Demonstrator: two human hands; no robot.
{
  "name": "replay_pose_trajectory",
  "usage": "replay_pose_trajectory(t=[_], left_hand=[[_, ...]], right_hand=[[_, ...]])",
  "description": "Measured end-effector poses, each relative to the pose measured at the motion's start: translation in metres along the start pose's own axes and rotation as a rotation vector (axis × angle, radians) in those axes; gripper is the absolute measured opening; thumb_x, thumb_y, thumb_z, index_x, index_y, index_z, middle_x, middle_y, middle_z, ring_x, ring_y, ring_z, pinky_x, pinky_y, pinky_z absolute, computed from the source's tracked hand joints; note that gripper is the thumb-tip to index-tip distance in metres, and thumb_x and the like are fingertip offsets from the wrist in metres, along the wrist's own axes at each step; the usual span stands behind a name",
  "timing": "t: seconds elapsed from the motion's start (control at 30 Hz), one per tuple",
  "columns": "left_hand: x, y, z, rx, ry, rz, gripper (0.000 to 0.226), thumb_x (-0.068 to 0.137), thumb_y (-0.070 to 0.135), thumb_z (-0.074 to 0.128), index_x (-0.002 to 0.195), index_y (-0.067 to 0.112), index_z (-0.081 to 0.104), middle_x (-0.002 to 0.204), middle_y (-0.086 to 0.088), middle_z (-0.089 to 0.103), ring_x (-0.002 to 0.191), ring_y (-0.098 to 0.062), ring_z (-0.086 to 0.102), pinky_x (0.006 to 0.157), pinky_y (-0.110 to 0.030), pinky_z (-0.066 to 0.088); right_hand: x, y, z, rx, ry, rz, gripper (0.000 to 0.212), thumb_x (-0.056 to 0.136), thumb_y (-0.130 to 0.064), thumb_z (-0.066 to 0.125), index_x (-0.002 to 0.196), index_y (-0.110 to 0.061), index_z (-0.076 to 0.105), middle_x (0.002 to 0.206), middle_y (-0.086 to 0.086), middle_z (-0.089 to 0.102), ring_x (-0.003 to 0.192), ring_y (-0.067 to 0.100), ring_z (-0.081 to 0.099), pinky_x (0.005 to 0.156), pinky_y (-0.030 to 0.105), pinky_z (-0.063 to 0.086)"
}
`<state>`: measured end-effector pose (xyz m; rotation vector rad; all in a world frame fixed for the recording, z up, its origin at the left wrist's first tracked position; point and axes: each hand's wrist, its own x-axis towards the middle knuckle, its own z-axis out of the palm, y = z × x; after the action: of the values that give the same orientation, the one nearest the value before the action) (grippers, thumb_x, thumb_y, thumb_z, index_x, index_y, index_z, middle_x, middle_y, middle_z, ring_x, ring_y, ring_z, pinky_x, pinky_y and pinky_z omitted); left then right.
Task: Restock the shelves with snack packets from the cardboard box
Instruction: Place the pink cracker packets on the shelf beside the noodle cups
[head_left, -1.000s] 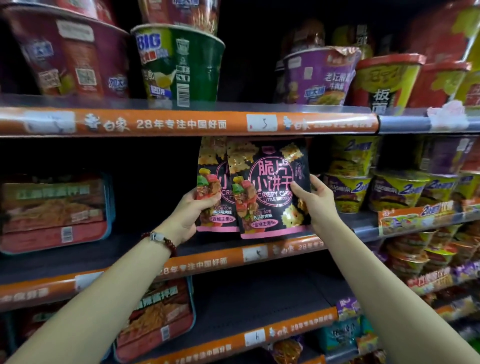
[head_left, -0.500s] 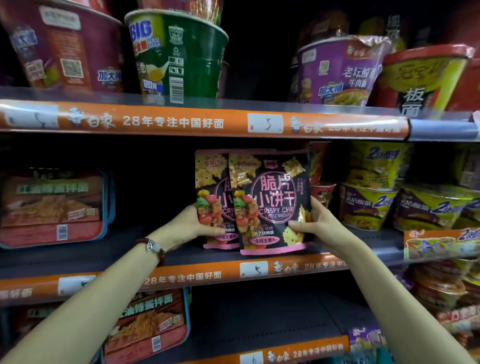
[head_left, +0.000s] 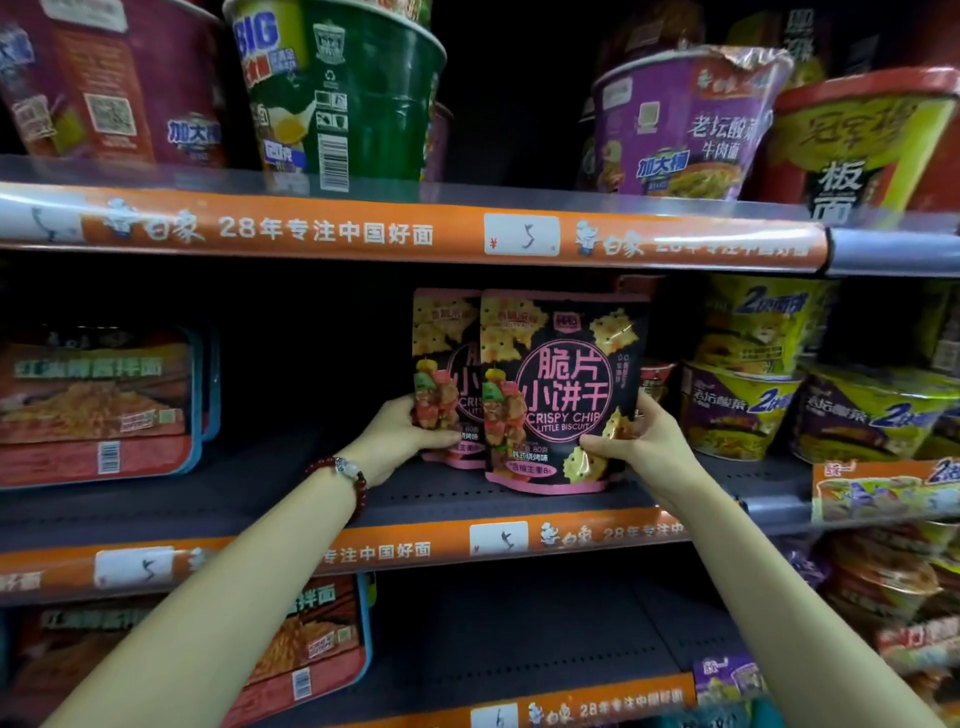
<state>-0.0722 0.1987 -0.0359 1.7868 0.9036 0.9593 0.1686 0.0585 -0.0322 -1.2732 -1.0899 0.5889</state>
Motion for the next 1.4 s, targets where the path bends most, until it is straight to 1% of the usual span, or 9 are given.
replay_pose_trajectory(t=[0.1,0.2,0.4,0.5,0.63,0.8,0.9,1.0,1.4], left_hand=[[0.002,-0.006,-0.006,0.0,-0.03,-0.033,0.06,0.073,0.001,0.077,0.127,0.01,0.053,0.106,0.001,0.064,0.104,-0.017,0.061,0.1,-0.036,0.048],[0.002,-0.007,-0.009,-0.061,-0.084,-0.058,0.058,0.075,-0.003,0.074,0.127,0.01,0.052,0.102,0.004,0.063,0.098,-0.012,0.062,0.095,-0.032,0.05],[0.004,-0.009,-0.01,-0.049,-0.13,-0.059,0.058,0.075,0.002,0.076,0.127,0.015,0.053,0.109,0.002,0.062,0.119,-0.022,0.056,0.104,-0.036,0.045],[-0.004,-0.002,-0.02,0.147,-0.161,-0.032,0.063,0.076,0.019,0.077,0.132,0.018,0.049,0.116,0.006,0.055,0.123,-0.014,0.046,0.108,-0.033,0.038],[-0.04,0.011,-0.047,0.462,-0.125,0.046,0.054,0.081,0.037,0.069,0.129,0.017,0.055,0.122,0.001,0.06,0.112,-0.01,0.056,0.099,-0.026,0.046],[-0.098,0.01,-0.054,0.826,-0.267,0.187,0.054,0.073,0.063,0.063,0.121,0.038,0.058,0.123,0.02,0.058,0.112,0.002,0.053,0.098,-0.028,0.045],[-0.112,0.005,-0.045,1.006,-0.238,0.238,0.061,0.07,0.07,0.06,0.125,0.045,0.049,0.13,0.028,0.046,0.118,0.001,0.046,0.09,-0.028,0.041],[-0.115,0.001,-0.043,1.084,-0.21,0.295,0.068,0.072,0.066,0.063,0.132,0.043,0.042,0.139,0.025,0.04,0.127,-0.003,0.041,0.1,-0.032,0.036],[-0.115,-0.014,-0.044,1.106,-0.139,0.37,0.069,0.074,0.065,0.06,0.135,0.041,0.04,0.141,0.02,0.042,0.13,-0.005,0.04,0.103,-0.031,0.032]], right_hand=[[0.002,-0.003,-0.004,-0.026,-0.018,0.023,0.058,0.067,0.006,0.08,0.113,-0.017,0.056,0.098,0.003,0.074,0.088,0.016,0.073,0.074,0.029,0.059],[0.002,-0.004,-0.008,0.008,-0.037,0.067,0.055,0.069,0.008,0.078,0.115,-0.012,0.057,0.099,0.009,0.074,0.088,0.022,0.073,0.078,0.037,0.06],[0.0,-0.006,-0.013,0.012,-0.067,0.13,0.042,0.073,0.007,0.075,0.11,-0.009,0.062,0.101,0.012,0.074,0.088,0.023,0.073,0.07,0.032,0.059],[-0.001,-0.004,-0.013,0.009,-0.057,0.131,0.041,0.073,0.007,0.075,0.109,-0.008,0.062,0.101,0.012,0.074,0.089,0.024,0.073,0.07,0.03,0.06],[-0.003,-0.005,-0.01,-0.001,-0.052,0.108,0.037,0.072,0.006,0.076,0.102,-0.012,0.064,0.098,0.009,0.075,0.086,0.021,0.074,0.069,0.03,0.06],[-0.007,-0.008,0.011,0.009,-0.089,0.104,0.036,0.072,0.005,0.076,0.101,-0.012,0.063,0.091,0.005,0.076,0.08,0.018,0.074,0.059,0.026,0.058],[-0.008,-0.009,0.028,0.016,-0.115,0.093,0.038,0.07,0.004,0.078,0.102,-0.011,0.064,0.095,0.007,0.076,0.086,0.022,0.074,0.067,0.031,0.059],[-0.009,-0.007,0.046,0.02,-0.119,0.076,0.038,0.069,0.003,0.08,0.099,-0.013,0.065,0.096,0.007,0.076,0.089,0.022,0.073,0.075,0.037,0.059],[-0.017,-0.007,0.055,-0.152,-0.161,-0.011,0.046,0.065,0.003,0.083,0.1,-0.019,0.063,0.1,0.001,0.074,0.094,0.018,0.072,0.085,0.037,0.058]])
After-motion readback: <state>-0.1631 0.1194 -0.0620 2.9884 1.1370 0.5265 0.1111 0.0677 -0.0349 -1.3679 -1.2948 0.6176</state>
